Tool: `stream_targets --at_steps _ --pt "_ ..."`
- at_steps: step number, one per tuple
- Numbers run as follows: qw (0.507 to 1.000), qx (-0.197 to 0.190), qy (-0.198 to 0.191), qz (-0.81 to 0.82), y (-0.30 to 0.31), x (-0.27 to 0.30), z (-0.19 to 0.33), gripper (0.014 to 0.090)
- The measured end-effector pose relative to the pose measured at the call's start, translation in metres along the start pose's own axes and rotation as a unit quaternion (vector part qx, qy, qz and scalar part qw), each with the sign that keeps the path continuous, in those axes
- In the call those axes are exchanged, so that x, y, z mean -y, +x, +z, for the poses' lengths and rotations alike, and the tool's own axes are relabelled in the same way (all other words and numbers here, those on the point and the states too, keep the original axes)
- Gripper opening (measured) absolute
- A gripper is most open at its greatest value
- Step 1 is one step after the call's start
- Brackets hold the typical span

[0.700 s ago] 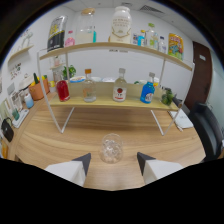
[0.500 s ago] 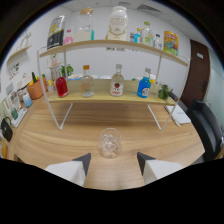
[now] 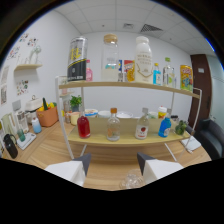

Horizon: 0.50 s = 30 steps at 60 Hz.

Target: Make me a cup of Mount Fuji.

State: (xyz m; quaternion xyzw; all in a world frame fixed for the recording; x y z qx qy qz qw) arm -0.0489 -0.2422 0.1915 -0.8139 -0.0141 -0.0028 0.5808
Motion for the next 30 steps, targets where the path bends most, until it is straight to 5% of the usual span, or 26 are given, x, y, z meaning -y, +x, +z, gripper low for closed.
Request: stream_targets --at_steps 18,30 --pt "1.0 -0.005 0.027 0.011 -0.001 0.044 0.107 0.0761" --pt "1.0 -0.015 0.017 0.021 0.001 0.039 0.131 0.0371"
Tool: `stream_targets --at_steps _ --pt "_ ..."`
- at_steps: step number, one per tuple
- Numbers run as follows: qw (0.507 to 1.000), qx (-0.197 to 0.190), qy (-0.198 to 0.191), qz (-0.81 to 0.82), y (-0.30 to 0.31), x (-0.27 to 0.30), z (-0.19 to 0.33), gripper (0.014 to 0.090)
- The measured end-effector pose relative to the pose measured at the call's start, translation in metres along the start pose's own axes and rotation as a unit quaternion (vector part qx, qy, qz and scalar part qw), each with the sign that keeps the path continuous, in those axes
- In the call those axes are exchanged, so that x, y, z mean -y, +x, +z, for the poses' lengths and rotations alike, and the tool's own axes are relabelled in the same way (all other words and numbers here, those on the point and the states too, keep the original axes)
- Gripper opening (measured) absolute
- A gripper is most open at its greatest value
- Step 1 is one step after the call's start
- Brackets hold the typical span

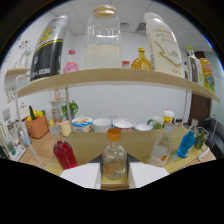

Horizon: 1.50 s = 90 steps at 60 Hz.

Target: Make me a cup of Mount Fuji.

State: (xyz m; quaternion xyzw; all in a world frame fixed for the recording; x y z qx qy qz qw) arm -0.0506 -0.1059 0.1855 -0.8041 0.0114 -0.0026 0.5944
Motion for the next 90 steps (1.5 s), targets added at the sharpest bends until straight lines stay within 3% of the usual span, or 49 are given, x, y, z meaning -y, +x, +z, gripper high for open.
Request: stream_targets --at_steps 18,31,50,59,69,80,90 --pt "1.0 0.003 -0.001 -0.007 0.002 0.002 -0.009 0.0351" --pt "1.0 0.012 0.014 0.004 0.001 0.006 -0.049 0.0351" --pt "0.997 0.017 -0.059 0.045 0.0 -0.096 -0.091 0.035" --pt "0.982 0.037 -0.071 0.172 -0.002 -0.111 -0.092 0.0349" --pt "0.913 0.077 -0.066 0.394 0.0 -0.101 -0.088 0.0349" --pt "0.78 0.128 -0.054 0.61 -0.007 -0.082 -0.086 0.0349" --pt "0.644 0.149 -0.047 0.749 -0.004 -0.083 -0.082 0.0348"
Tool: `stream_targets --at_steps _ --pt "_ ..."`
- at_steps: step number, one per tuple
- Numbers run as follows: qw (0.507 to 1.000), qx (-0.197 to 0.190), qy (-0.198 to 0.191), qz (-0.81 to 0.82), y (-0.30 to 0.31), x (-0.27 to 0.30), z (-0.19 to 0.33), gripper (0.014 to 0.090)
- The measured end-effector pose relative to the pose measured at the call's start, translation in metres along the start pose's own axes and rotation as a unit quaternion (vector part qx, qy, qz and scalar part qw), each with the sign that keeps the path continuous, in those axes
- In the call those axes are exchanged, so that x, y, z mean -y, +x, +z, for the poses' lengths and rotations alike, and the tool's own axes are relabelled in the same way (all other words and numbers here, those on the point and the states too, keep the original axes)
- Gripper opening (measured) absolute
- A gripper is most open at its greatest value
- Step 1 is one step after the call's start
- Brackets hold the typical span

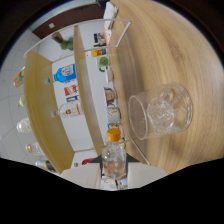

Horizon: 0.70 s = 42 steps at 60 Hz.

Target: Make me a cup of Mount Fuji.

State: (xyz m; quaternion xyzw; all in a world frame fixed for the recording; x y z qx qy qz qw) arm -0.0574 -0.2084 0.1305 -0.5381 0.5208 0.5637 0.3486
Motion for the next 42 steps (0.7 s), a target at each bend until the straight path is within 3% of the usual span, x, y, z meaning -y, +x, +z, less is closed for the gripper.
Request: stream_targets --at_steps 19,29,42 --pt "0.994 0.032 -0.013 0.1 0.001 0.001 0.002 0.0349" --pt "0.997 0.025 -0.008 0.076 -0.001 0.0 0.001 0.0347" --pt "0.978 0.001 0.01 -0.21 -0.051 -0.024 -0.006 0.0352"
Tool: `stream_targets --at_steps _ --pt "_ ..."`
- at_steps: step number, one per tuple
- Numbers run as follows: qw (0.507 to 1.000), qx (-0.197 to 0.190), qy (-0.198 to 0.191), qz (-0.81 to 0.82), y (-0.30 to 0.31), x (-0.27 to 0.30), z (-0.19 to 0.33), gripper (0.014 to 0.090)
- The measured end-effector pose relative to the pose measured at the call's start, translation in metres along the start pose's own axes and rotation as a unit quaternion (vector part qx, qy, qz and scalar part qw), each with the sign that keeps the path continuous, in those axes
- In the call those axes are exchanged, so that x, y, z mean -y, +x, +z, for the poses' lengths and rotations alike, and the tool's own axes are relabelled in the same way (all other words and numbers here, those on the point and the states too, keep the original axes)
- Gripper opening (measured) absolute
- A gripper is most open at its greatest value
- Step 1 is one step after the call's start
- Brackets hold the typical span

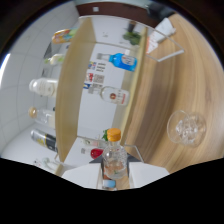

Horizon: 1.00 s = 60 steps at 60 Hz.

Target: Make me a cup of Mount Fuji.

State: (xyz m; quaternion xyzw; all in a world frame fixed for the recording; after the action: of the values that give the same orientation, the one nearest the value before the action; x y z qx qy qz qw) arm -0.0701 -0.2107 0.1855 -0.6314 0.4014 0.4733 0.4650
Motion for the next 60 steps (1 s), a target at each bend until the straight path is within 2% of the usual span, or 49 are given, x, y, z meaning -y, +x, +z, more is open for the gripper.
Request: stream_targets --at_steps 6,13,22,38,60 --pt "0.98 -0.017 0.012 -0.198 -0.032 -0.016 -0.001 0.0349" --pt "0.915 -0.045 0.027 -0.399 -0.041 -0.045 0.007 0.0351" --pt "0.84 -0.095 -0.013 -0.534 0.016 -0.1 0.032 0.0348" --pt "0.786 -0.159 -0.109 -0.588 0.111 -0.152 0.057 0.0348" --pt "0.782 -0.196 -0.147 -0.573 0.137 -0.16 0.05 0.0361"
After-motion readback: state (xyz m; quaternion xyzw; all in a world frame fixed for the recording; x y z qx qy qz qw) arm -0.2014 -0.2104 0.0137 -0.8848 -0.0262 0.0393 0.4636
